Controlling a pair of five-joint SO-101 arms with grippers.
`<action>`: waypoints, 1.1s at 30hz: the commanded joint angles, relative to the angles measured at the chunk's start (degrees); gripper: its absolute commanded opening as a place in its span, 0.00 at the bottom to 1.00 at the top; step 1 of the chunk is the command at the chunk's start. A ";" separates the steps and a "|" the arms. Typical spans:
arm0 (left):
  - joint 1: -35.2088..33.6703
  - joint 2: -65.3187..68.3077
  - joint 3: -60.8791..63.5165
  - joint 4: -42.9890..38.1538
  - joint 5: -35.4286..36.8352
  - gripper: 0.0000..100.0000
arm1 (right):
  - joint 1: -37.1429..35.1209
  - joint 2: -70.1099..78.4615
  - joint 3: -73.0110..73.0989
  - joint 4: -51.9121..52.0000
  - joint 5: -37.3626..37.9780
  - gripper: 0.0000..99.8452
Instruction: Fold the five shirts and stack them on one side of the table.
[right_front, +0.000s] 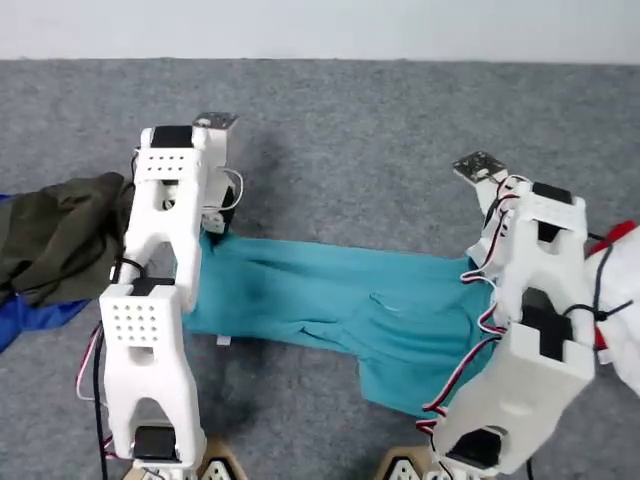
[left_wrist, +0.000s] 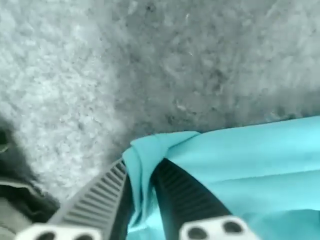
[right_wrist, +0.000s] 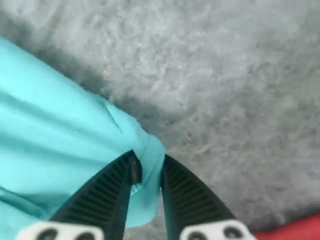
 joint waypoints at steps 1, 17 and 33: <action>-2.55 -0.35 -2.59 0.70 1.93 0.02 | 2.24 -0.66 -3.43 -0.48 0.62 0.01; -9.23 4.75 -2.95 -0.53 6.77 0.02 | 2.15 -0.66 -3.34 0.66 1.76 0.01; -12.13 -13.89 -0.66 1.14 6.59 0.20 | -3.30 -6.02 -23.65 29.41 5.36 0.43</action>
